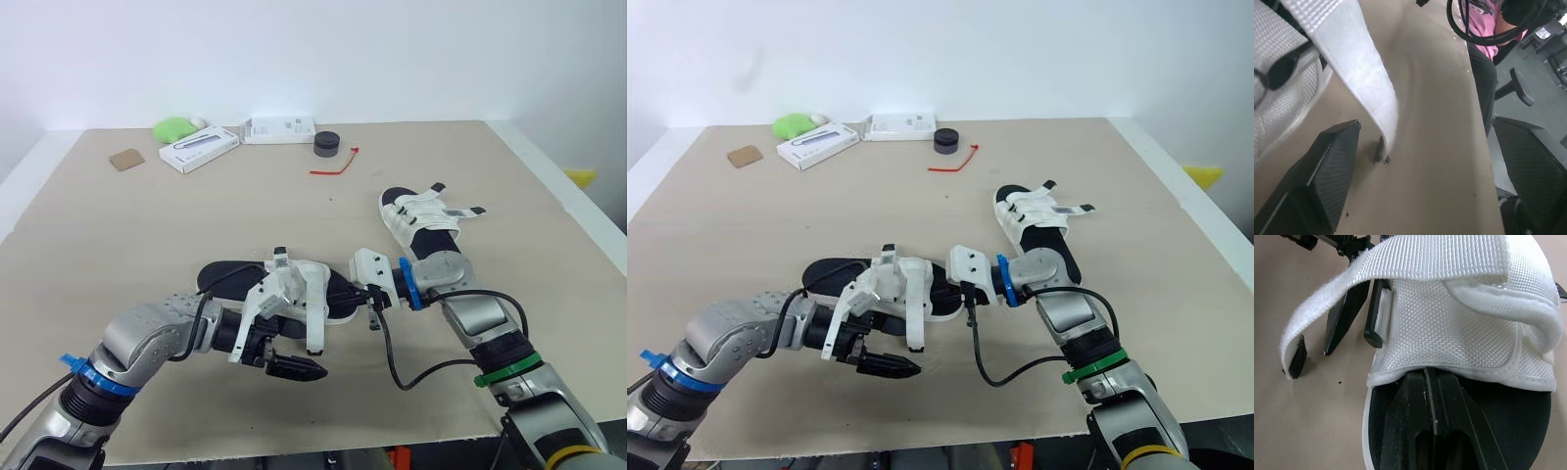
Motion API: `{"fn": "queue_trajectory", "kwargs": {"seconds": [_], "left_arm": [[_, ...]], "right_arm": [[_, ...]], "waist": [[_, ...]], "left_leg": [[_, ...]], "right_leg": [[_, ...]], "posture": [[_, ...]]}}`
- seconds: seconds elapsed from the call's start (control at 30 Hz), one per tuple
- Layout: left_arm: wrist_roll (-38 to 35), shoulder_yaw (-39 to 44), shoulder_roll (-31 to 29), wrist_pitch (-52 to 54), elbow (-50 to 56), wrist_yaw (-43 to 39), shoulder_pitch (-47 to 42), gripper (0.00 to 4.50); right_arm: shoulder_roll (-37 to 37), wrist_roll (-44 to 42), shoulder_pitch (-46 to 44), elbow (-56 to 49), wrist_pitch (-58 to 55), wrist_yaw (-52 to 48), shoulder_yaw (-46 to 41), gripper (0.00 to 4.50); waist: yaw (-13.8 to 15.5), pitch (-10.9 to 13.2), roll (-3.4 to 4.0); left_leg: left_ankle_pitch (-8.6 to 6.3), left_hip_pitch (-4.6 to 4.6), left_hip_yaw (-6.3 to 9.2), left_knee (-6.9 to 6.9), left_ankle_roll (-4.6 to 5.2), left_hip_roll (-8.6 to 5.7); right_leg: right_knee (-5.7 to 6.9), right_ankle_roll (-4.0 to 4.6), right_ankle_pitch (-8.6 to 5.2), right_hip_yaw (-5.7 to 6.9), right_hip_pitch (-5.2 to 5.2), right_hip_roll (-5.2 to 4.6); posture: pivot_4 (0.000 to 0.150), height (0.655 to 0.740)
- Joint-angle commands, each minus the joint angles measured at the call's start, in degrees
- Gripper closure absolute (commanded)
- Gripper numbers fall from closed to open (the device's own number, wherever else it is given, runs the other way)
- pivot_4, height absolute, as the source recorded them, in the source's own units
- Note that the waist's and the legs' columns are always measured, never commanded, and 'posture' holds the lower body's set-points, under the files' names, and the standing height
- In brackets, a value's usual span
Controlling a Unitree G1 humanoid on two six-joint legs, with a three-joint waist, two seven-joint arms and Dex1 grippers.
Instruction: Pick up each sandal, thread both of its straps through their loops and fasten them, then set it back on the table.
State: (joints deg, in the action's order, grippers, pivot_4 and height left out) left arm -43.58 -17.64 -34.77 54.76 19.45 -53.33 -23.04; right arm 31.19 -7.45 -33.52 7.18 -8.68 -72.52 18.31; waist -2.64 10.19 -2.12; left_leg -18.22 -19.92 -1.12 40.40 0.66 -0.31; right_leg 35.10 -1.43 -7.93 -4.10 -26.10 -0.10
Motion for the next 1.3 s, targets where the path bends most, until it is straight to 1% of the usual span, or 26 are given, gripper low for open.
{"fn": "queue_trajectory", "kwargs": {"seconds": [0.03,0.07,0.1,0.2,0.23,0.37,0.53,0.67,0.8,0.97,1.03,1.1,1.3], "left_arm": [[0.85,0.68,2.02,-2.03,-0.56,-0.45,-0.61,1.74],[1.16,0.65,2.35,-2.2,-0.88,-0.52,-0.69,2.24],[0.97,0.87,2.88,-1.97,-1.27,-0.53,-0.69,2.57],[0.86,1.18,3.52,-1.65,-1.63,-0.6,-0.63,4.12],[0.71,1.32,3.46,-1.49,-1.55,-0.75,-0.58,4.47],[-3.47,4.39,2.49,1.74,-0.74,-1.78,-0.63,4.47],[-10.27,9.63,-2.17,7.98,-0.38,-5.75,-4.33,4.47],[-11.78,10.86,-5.28,10.4,-1.49,-7.85,-8.57,4.47],[-10.31,10.45,-4.46,10.33,-4.85,-7.76,-13.93,4.47],[-4.22,6.59,-3.21,6.15,-10.58,-9.42,-17.72,4.47],[-0.96,5.55,-0.51,3.53,-17.77,-9.62,-21.01,4.47],[0.42,6.01,2.21,2.73,-23.22,-9.29,-23.44,4.47],[3.25,5.96,5.81,1.49,-28.62,-10.3,-25.86,4.47]], "right_arm": [[0.74,0.39,0.46,-1.02,-0.01,-0.04,-0.07,4.5],[0.74,0.36,0.49,-1.1,-0.09,0.0,-0.09,4.5],[0.79,0.33,0.57,-1.19,-0.1,0.02,-0.13,4.5],[0.95,0.33,0.72,-1.4,-0.25,0.12,-0.21,4.5],[1.0,0.31,0.75,-1.5,-0.33,0.15,-0.24,4.5],[1.24,0.22,0.9,-1.83,-0.59,0.19,-0.32,4.5],[1.3,0.2,0.59,-1.49,-0.58,0.18,-0.43,4.5],[1.26,0.19,0.41,-1.3,-0.49,0.07,-0.38,4.5],[0.8,0.26,-0.08,-0.59,-0.14,0.0,-0.11,4.5],[0.18,0.28,-0.52,-0.25,-0.05,0.01,0.13,4.5],[0.05,0.19,-0.34,-0.36,0.01,0.09,0.08,4.5],[0.12,0.1,-0.04,-0.57,0.1,0.1,-0.02,4.5],[0.37,-0.05,0.73,-1.33,-0.06,0.51,-0.34,4.5]], "waist": [[0.0,0.0,0.0],[0.0,0.0,0.0],[0.0,0.0,0.0],[0.0,0.0,0.0],[0.0,0.0,0.0],[-0.01,0.0,0.0],[-0.03,0.01,-0.01],[-0.05,0.0,0.0],[-0.03,0.01,0.0],[-0.1,0.01,0.0],[-0.03,0.01,0.0],[-0.02,0.01,0.0],[-0.11,0.01,0.0]], "left_leg": [[0.0,0.0,-0.01,0.0,0.0,0.0],[0.0,0.0,-0.01,0.0,0.0,0.0],[0.0,0.0,-0.01,0.0,0.0,0.0],[0.0,0.0,0.01,0.0,0.0,0.0],[0.0,0.0,0.02,0.0,0.0,0.01],[0.0,0.0,0.01,0.0,0.0,0.01],[0.0,-0.03,0.05,0.0,0.0,0.02],[0.0,-0.01,0.06,0.0,0.0,0.01],[-0.01,-0.06,0.05,-0.01,-0.02,0.0],[-0.01,-0.07,0.05,0.0,-0.02,-0.03],[-0.01,-0.06,0.06,0.0,-0.02,-0.03],[0.02,-0.07,0.05,0.0,-0.07,-0.05],[0.02,-0.17,0.05,-0.01,-0.06,-0.04]], "right_leg": [[-0.01,-0.01,0.01,0.0,0.0,0.0],[-0.01,-0.01,0.01,-0.01,0.0,0.0],[-0.01,-0.01,0.01,-0.01,0.0,0.0],[-0.01,-0.01,0.01,0.0,0.0,0.0],[-0.01,-0.01,0.01,-0.01,0.01,-0.01],[-0.01,-0.03,0.02,-0.01,0.01,-0.02],[-0.02,-0.02,0.0,0.03,-0.01,0.01],[-0.02,-0.02,0.0,0.05,0.0,0.01],[-0.07,-0.04,-0.02,0.04,-0.02,0.0],[-0.06,-0.02,-0.01,0.03,-0.03,0.01],[-0.05,-0.02,-0.01,0.04,-0.01,0.02],[-0.05,-0.01,0.01,0.07,0.0,0.02],[-0.05,0.01,0.02,0.02,-0.11,0.03]], "posture": [[0.15,0.74],[0.15,0.74],[0.15,0.74],[0.15,0.74],[0.15,0.74],[0.15,0.74],[0.15,0.74],[0.15,0.74],[0.15,0.74],[0.15,0.74],[0.15,0.74],[0.15,0.74],[0.15,0.74]]}}
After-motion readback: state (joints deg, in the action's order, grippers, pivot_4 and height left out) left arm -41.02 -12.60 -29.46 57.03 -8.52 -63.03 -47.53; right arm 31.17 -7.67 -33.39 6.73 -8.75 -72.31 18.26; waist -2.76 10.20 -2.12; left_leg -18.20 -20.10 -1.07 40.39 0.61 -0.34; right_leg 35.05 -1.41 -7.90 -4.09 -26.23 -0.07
